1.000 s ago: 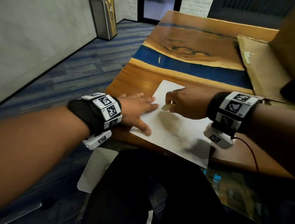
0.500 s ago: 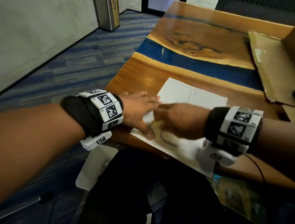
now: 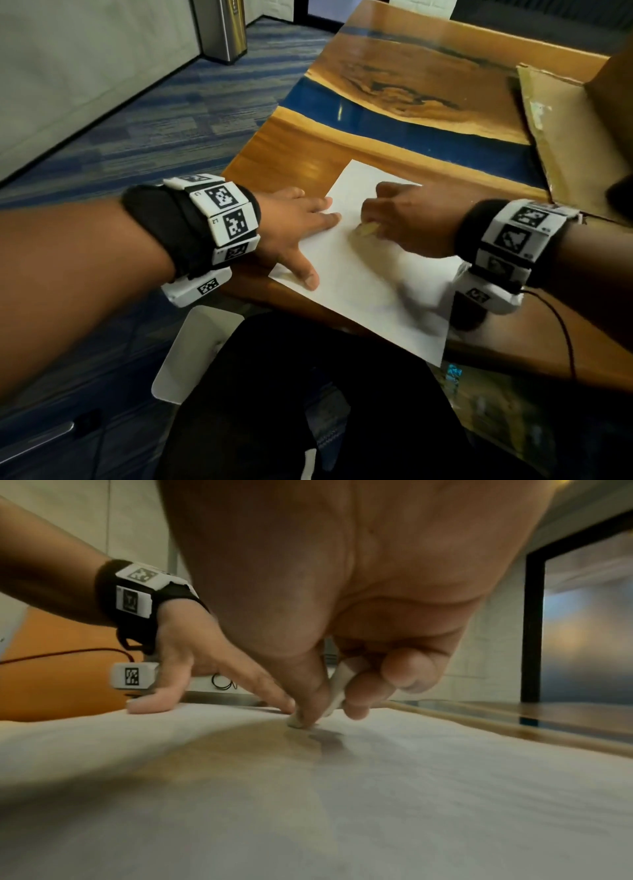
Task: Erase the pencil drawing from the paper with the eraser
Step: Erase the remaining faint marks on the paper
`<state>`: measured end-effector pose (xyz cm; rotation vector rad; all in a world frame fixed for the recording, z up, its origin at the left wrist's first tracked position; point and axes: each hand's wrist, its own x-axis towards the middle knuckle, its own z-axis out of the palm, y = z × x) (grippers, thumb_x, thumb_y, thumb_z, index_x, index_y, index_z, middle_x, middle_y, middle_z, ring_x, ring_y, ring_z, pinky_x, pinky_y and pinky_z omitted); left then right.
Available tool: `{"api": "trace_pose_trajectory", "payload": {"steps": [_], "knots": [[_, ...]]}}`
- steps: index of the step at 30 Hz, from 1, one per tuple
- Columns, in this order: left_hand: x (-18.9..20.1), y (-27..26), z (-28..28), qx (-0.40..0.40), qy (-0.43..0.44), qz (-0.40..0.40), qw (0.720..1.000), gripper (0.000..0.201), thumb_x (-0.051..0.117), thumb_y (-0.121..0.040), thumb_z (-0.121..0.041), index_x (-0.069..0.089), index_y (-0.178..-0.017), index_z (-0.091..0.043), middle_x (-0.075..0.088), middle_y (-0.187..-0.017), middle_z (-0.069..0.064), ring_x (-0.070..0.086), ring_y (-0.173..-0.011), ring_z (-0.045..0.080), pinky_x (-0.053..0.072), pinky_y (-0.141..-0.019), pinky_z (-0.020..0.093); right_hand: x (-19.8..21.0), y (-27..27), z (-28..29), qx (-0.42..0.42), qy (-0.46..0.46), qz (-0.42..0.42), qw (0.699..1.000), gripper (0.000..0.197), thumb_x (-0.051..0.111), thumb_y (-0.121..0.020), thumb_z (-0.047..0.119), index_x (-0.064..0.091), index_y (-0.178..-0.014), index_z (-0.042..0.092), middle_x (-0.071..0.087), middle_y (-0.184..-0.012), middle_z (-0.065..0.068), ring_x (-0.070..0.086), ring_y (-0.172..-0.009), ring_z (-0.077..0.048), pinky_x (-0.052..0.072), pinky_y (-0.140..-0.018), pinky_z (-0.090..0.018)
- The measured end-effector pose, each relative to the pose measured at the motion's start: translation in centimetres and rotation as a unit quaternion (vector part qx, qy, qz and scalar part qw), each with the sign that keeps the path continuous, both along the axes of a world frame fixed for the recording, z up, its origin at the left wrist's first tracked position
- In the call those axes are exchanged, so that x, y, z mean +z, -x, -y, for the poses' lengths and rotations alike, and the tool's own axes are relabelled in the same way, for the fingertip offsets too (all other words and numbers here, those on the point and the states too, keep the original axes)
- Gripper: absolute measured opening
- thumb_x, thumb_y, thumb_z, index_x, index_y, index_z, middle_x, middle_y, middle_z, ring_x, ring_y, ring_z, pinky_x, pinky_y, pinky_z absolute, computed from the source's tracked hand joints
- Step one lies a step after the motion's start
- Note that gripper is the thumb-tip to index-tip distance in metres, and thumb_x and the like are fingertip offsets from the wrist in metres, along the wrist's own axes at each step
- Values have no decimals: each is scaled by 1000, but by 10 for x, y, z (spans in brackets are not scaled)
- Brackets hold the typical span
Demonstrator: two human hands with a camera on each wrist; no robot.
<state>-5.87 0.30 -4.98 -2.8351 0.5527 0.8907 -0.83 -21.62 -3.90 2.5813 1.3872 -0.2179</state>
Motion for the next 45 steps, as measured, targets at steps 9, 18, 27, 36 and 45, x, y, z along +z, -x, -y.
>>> {"api": "trace_pose_trajectory", "payload": {"steps": [9,18,27,36,45], "knots": [[5,-5,5,2,-31,-13,999,121,60,-70,-81,-11,-157,-36,-16,-166,-10,-5,-153,33,12,-122,55,5,1,29,-81,11,-30,996,24,48,-100,38,56,-121,30,49,-105,6,51,-86,-14,37,-60,-19],[6,6,38,-26,-24,39,999,123,53,-67,-90,6,-160,-25,-7,-168,-3,3,-153,23,20,-121,47,-5,-2,31,-147,-9,-31,989,26,51,-98,40,56,-121,29,56,-110,2,49,-88,-15,29,-57,-17],[-5,5,36,-37,-11,37,999,135,61,-63,-88,-4,-160,-21,-10,-168,4,2,-153,25,21,-121,49,-7,48,22,45,-29,-107,993,27,54,-97,34,56,-124,30,51,-108,4,57,-90,-16,51,-78,-33],[-6,0,40,-33,-7,19,999,132,64,-59,-88,-3,-159,-34,-7,-167,11,6,-152,36,20,-120,53,-9,52,19,59,-36,-116,991,28,53,-98,35,56,-125,31,47,-108,6,52,-90,-13,49,-80,-30],[3,-2,50,-28,-33,-7,999,121,66,-59,-86,-5,-152,-54,-4,-166,13,14,-150,40,26,-117,57,-6,59,37,90,-32,-130,987,29,52,-98,34,56,-127,32,47,-110,9,54,-93,-9,49,-79,-24]]}}
